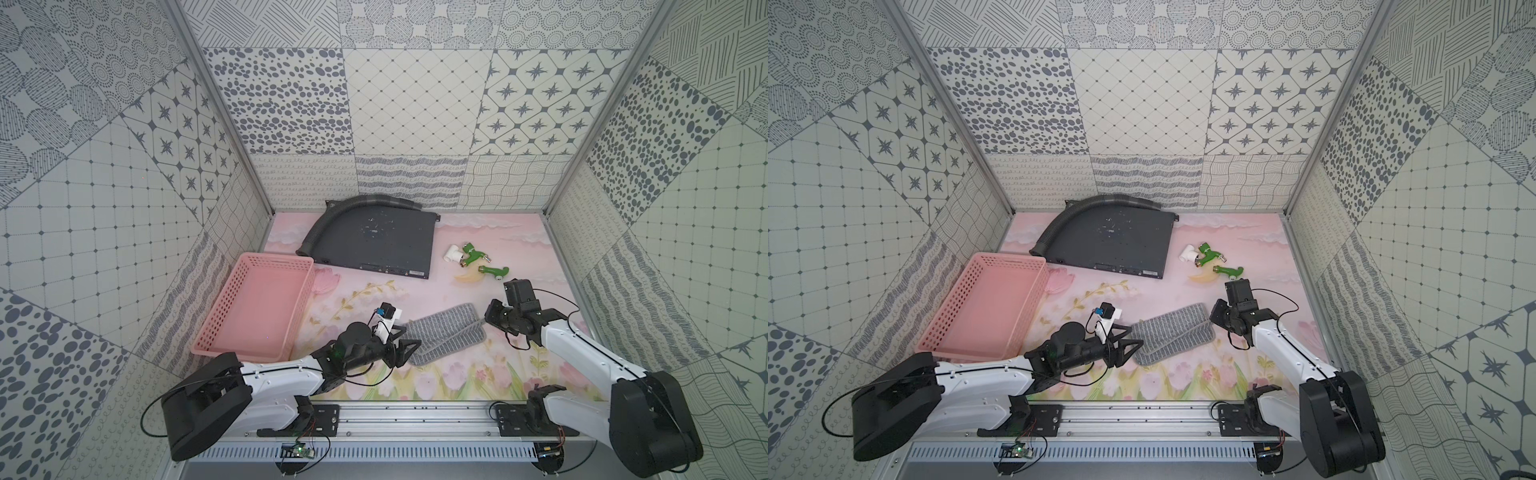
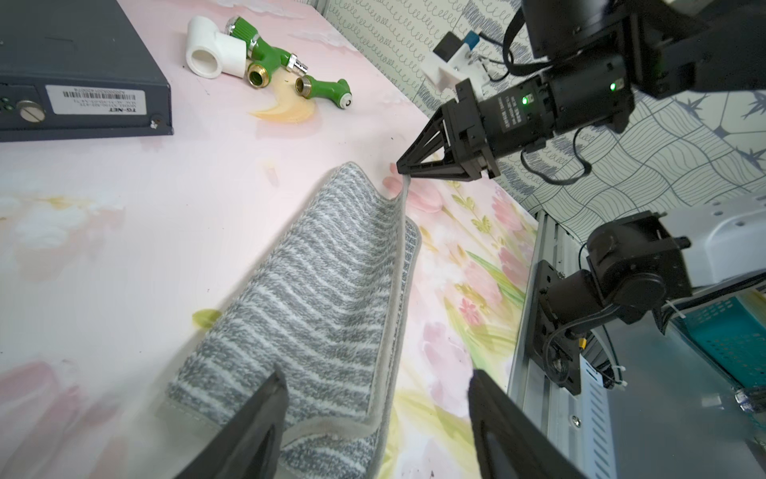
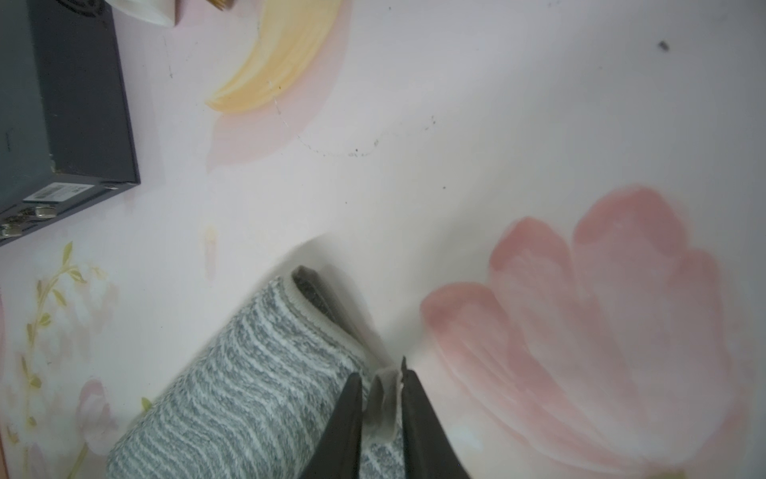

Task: Fold the square dishcloth
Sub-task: Fold the cleaning item at the center of the board.

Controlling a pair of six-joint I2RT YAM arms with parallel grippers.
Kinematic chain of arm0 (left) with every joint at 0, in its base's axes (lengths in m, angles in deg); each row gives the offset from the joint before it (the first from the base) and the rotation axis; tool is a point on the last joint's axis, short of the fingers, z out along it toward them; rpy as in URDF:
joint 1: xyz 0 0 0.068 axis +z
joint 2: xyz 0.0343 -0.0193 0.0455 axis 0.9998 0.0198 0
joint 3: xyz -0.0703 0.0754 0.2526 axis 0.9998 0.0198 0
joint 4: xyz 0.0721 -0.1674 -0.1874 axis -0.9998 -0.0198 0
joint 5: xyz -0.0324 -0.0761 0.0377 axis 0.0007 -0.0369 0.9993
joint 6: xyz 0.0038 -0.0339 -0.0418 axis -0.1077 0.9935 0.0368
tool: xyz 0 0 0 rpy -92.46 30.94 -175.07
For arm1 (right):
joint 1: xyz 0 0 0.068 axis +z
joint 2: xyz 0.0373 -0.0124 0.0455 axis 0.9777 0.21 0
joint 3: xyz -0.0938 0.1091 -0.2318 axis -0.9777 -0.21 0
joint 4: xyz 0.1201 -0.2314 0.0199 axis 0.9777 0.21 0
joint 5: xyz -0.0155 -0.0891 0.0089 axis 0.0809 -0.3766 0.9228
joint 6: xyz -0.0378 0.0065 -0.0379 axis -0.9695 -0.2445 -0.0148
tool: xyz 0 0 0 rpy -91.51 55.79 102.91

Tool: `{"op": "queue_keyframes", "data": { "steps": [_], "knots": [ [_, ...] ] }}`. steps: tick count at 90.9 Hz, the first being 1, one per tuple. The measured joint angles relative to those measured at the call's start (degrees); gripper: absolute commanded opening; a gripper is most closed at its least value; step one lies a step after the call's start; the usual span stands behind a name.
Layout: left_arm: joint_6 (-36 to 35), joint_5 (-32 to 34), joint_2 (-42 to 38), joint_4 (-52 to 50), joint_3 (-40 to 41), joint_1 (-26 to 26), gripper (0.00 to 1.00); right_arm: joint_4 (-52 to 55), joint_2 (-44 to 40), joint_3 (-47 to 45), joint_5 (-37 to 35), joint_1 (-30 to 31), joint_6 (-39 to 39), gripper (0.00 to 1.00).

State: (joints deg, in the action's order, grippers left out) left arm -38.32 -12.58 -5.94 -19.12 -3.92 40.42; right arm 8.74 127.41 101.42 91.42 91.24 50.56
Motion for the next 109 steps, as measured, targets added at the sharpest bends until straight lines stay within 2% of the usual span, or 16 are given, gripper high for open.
{"op": "queue_keyframes", "data": {
  "steps": [5, 20, 36, 43, 60, 81, 109],
  "knots": [
    [0.2, 0.55, -0.9, -2.25, -1.27, -0.17, 0.64, 0.46, -0.59, -0.31, -0.02, 0.0, 0.63, 0.32],
    [0.61, 2.99, -0.48, -10.03, -7.02, -2.49, 0.55, 2.23, -3.1, -0.48, -0.57, 0.0, 1.46, 0.39],
    [1.66, 5.49, 4.76, -16.13, -13.77, -6.64, 0.44, 5.33, -6.69, -0.48, -2.25, 0.0, 1.77, 0.4],
    [2.51, 6.19, 7.54, -17.9, -16.02, -8.17, 0.38, 6.88, -8.11, -0.46, -2.99, 0.0, 1.75, 0.36],
    [4.92, 7.5, 13.16, -21.24, -19.52, -10.43, 0.37, 9.97, -10.1, 0.07, -3.63, 0.0, 1.84, 0.29],
    [8.87, 10.43, 16.31, -26.16, -20.96, -11.1, 0.37, 11.34, -10.67, 0.07, -3.08, 0.0, 2.62, 0.34],
    [12.79, 14.27, 17.75, -32.41, -21.9, -11.15, 0.38, 11.17, -7.23, 0.07, -2.8, 0.44, 2.82, 0.34]
  ]
}}
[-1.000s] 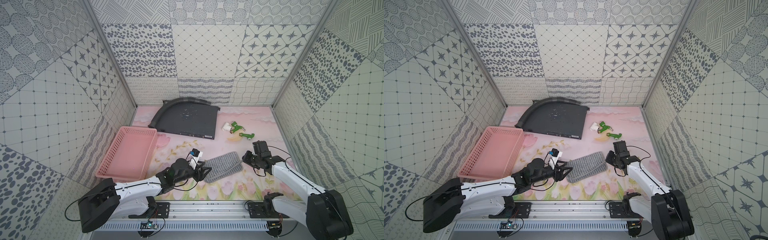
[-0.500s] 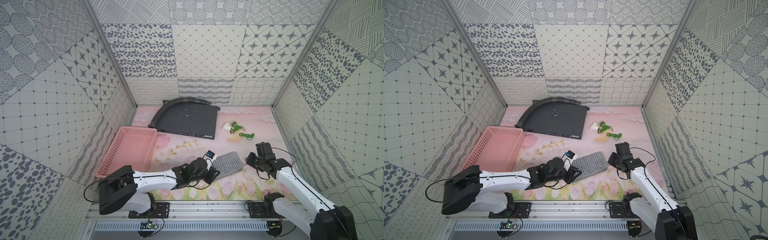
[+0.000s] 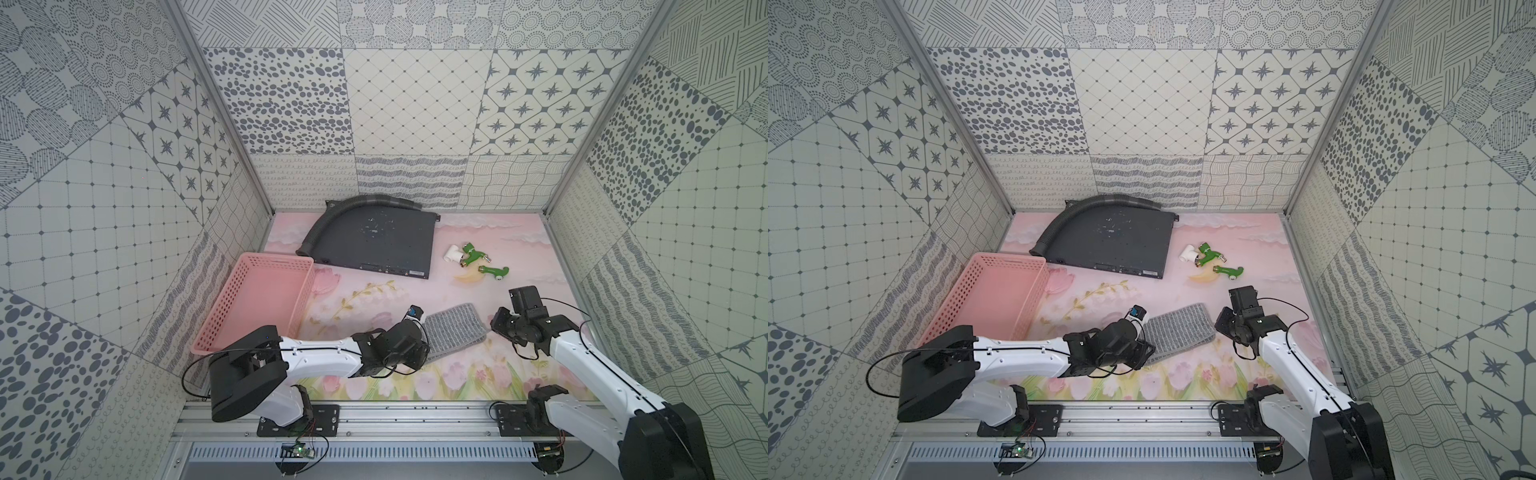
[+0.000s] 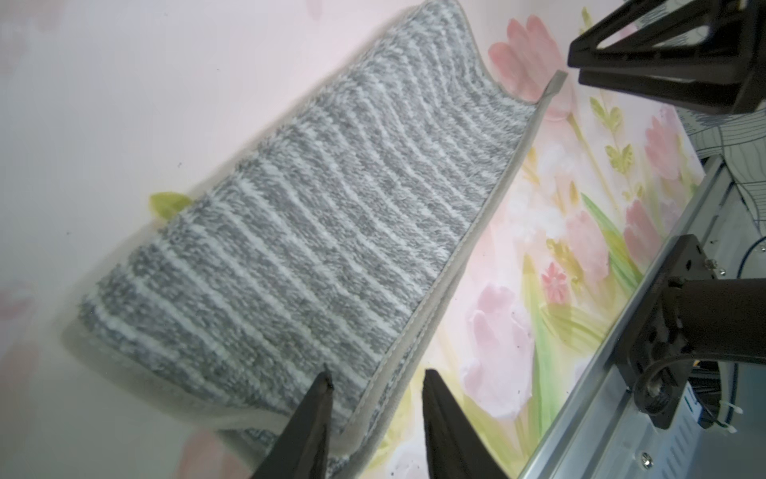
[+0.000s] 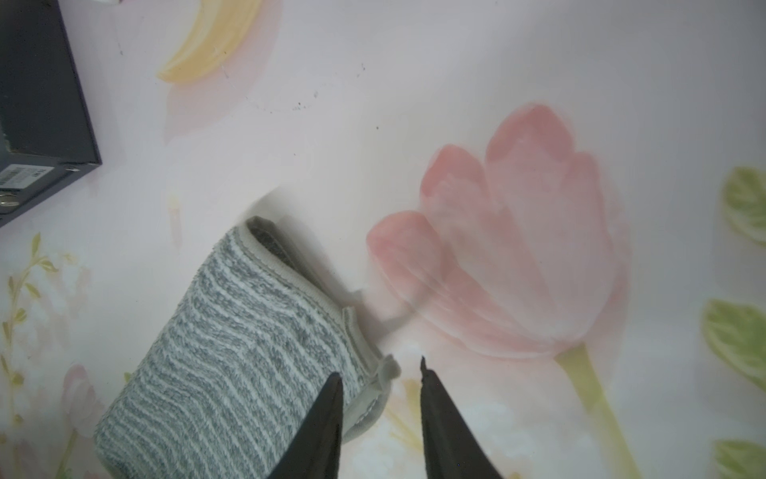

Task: Fold the square dishcloth
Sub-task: Fold the cleaning item at the center of the board.

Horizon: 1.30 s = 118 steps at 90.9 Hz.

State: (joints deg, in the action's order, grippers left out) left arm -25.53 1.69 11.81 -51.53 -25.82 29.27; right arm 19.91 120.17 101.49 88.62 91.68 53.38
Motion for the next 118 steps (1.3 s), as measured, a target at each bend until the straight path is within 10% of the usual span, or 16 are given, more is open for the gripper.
{"op": "queue_keyframes", "data": {
  "steps": [26, 51, 118],
  "knots": [
    [1.46, 0.59, 1.9, -2.95, -0.61, 0.0, 0.35, -4.24, 4.98, -1.14, 1.6, 0.15, 0.9, 0.27],
    [2.84, 0.74, 1.64, -5.7, -0.87, 0.0, 0.1, -7.5, 8.02, -1.81, 2.84, 0.63, 1.81, 0.0],
    [5.35, 0.35, 0.04, -10.49, -0.74, -0.02, 0.05, -4.46, 7.3, -3.82, 0.81, 0.66, 2.8, 0.13]
  ]
}}
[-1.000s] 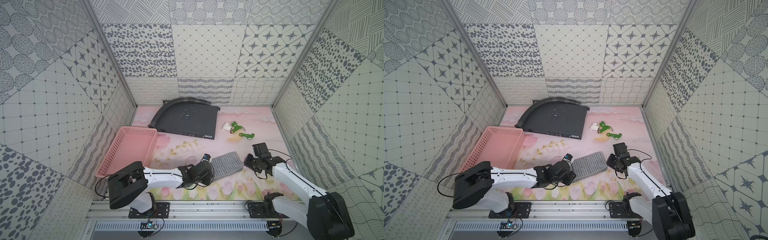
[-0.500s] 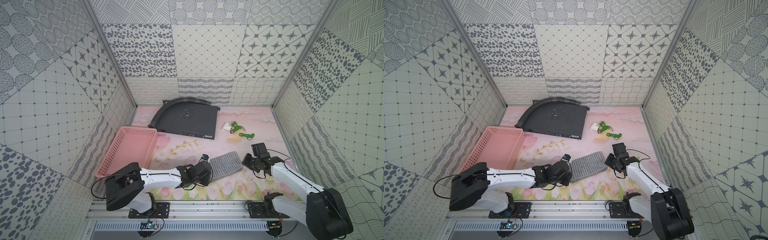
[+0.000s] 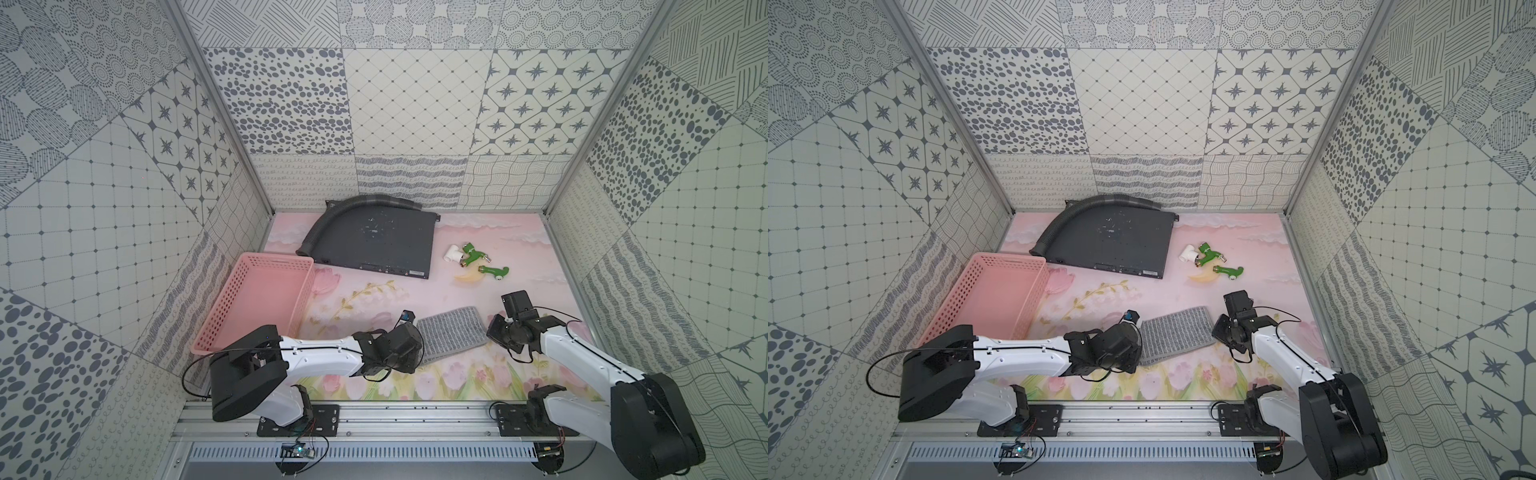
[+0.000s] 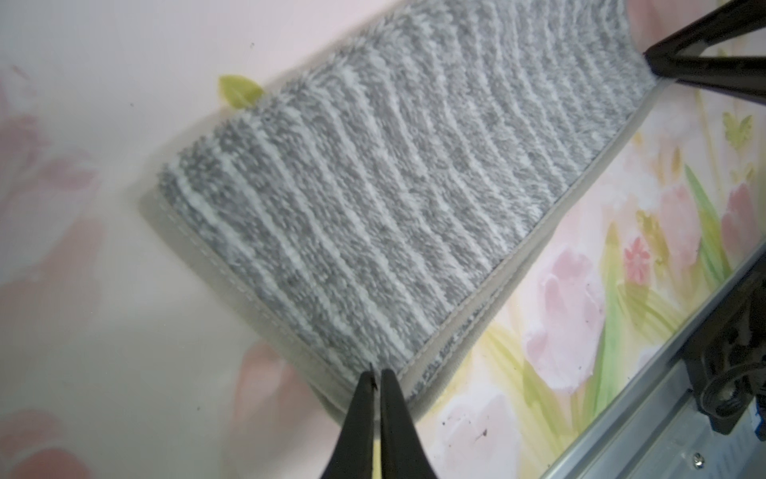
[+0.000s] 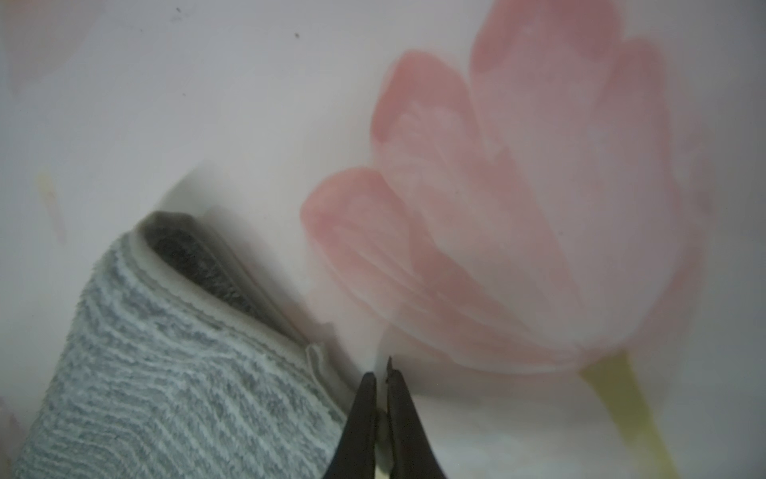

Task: Fold the square dishcloth
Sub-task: Fold the cleaning item at the center of the board.

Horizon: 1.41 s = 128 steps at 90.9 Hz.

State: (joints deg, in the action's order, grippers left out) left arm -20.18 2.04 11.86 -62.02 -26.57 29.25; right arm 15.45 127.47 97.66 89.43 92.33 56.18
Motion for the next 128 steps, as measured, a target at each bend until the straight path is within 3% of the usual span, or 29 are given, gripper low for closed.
{"op": "queue_keyframes", "data": {
  "steps": [20, 30, 46, 74, 99, 128],
  "knots": [
    [0.39, 0.04, 0.9, -1.4, 0.11, 0.0, 0.04, -0.85, 0.15, 0.15, -0.92, 0.11, -0.02, 0.22],
    [0.24, 0.09, 0.46, -1.95, 0.48, 0.0, 0.1, -0.57, -0.13, 0.22, -1.77, 0.11, -0.09, 0.24],
    [-0.15, 0.22, -2.54, -2.62, 0.87, 0.0, 0.29, 2.45, -1.36, 1.49, -4.11, 0.68, -0.57, 0.26],
    [0.72, 1.62, -11.78, -5.88, 0.94, -0.02, 0.42, 8.61, -3.78, 9.38, -12.79, 8.98, -1.38, 0.27],
    [9.18, 4.94, -14.91, -12.63, -0.57, 0.74, 0.43, 10.16, 1.4, 14.56, -17.2, 17.22, -1.55, 0.26],
    [18.73, 4.04, -9.64, -14.53, -0.83, 1.42, 0.43, 6.99, 6.78, 13.29, -15.78, 17.97, -1.31, 0.26]
  ]
}}
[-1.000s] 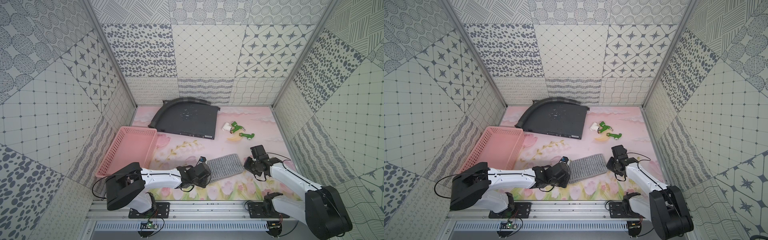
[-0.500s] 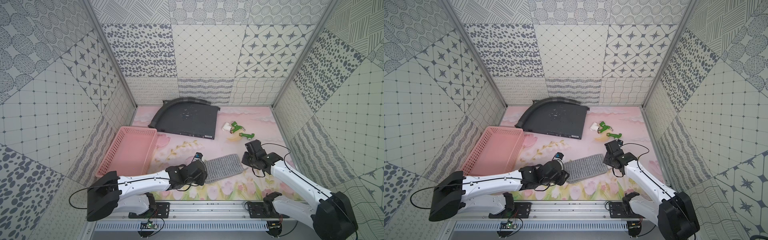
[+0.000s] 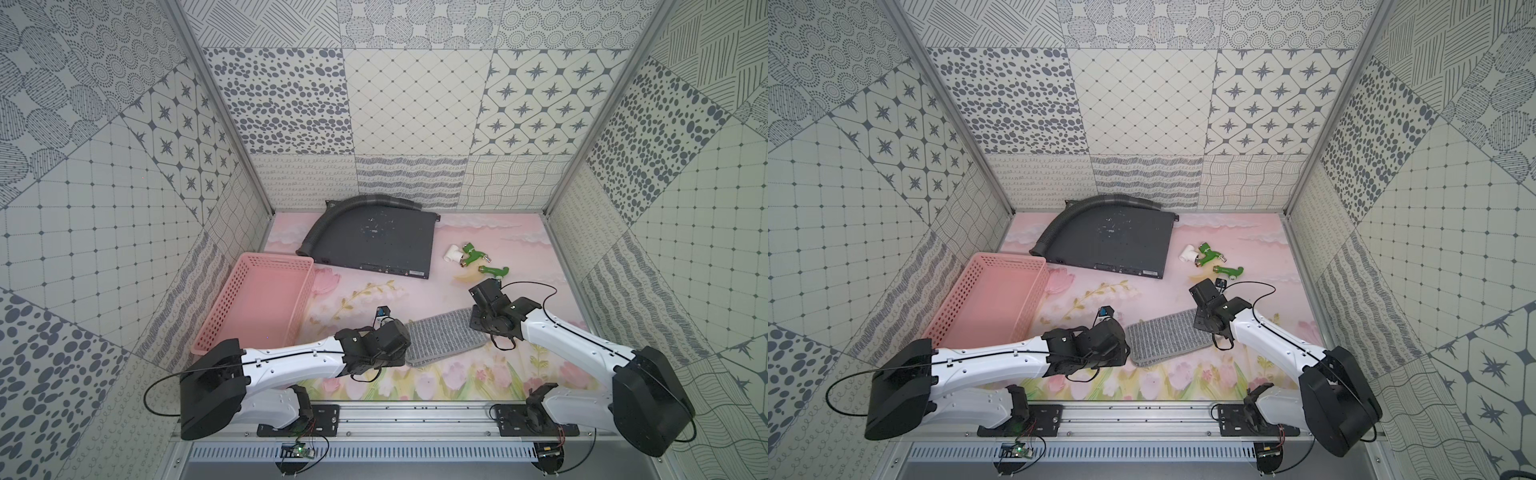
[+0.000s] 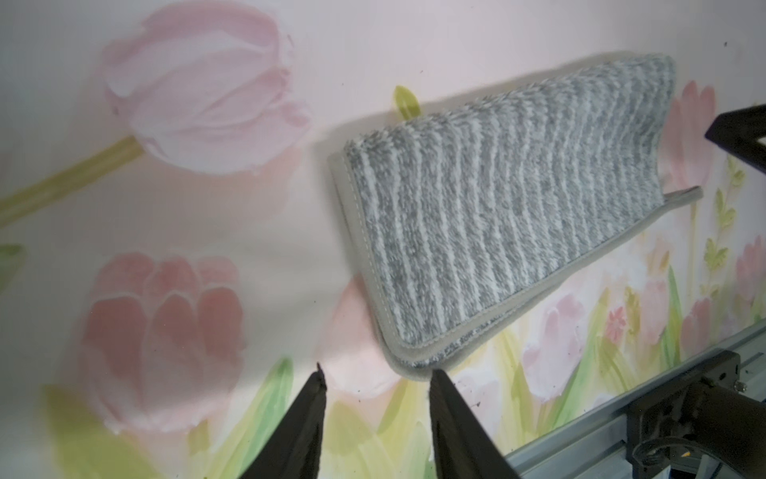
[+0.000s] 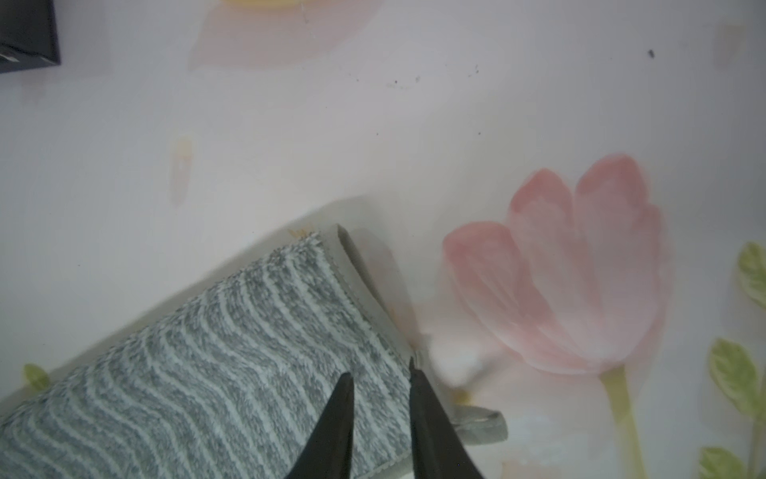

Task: Fold the square dishcloth
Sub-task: Fold the cleaning item at the center of the board.

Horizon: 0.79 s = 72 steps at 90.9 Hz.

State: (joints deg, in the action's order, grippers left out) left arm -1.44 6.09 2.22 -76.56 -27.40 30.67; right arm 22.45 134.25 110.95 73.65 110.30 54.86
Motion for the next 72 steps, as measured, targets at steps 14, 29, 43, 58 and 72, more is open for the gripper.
{"op": "queue_keyframes", "data": {
  "steps": [14, 29, 43, 58, 72],
  "knots": [
    [2.32, -1.62, 3.98, 1.81, -0.15, 0.04, 0.43, -2.29, 2.19, -1.22, 1.55, 0.02, 0.35, 0.26],
    [3.85, -2.71, 7.89, 3.56, -0.94, 0.11, 0.42, -4.13, 3.76, -1.75, 2.73, 0.02, 1.03, 0.25],
    [5.11, -2.91, 10.01, 4.98, -1.27, 0.22, 0.39, -5.27, 3.96, -1.84, 3.43, 0.02, 1.25, 0.25],
    [5.53, -2.91, 11.74, 5.44, -2.54, 0.44, 0.34, -5.99, 3.96, -1.86, 3.61, 0.02, 1.33, 0.25],
    [5.57, -2.69, 13.84, 4.59, -4.57, 0.44, 0.3, -6.21, 3.93, -1.97, 3.61, 0.02, 1.33, 0.25]
  ]
}}
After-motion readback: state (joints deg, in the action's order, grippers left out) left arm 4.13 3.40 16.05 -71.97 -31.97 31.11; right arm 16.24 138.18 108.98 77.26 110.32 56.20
